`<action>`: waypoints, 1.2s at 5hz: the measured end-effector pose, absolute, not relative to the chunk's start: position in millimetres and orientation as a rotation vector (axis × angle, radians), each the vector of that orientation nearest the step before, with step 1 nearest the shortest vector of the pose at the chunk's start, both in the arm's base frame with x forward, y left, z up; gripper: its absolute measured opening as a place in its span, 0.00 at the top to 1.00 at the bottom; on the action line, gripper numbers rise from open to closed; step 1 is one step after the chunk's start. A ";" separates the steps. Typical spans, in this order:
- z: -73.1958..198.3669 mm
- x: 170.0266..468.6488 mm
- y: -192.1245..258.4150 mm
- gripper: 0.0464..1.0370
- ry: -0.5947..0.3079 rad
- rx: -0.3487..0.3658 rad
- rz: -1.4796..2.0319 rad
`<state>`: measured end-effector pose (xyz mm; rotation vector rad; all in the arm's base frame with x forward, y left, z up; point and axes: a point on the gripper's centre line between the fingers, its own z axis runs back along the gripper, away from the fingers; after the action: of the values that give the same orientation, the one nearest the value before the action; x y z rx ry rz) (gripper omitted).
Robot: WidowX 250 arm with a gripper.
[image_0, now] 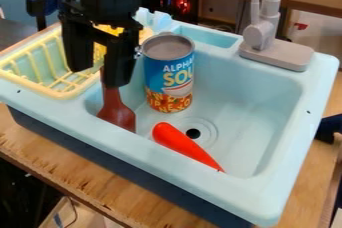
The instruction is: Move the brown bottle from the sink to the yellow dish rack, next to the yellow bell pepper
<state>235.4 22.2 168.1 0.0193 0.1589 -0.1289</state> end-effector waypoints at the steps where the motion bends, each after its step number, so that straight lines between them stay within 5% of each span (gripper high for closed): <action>1: 159.3 241.8 20.2 0.04 0.165 0.001 -0.151; 2: 155.0 243.6 19.6 0.07 0.175 -0.005 -0.149; 4: 155.7 239.8 19.0 0.64 0.199 -0.008 -0.148; 6: 185.3 240.8 20.6 0.71 0.143 0.029 -0.137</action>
<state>240.8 20.6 185.3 0.0287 0.1428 -0.1373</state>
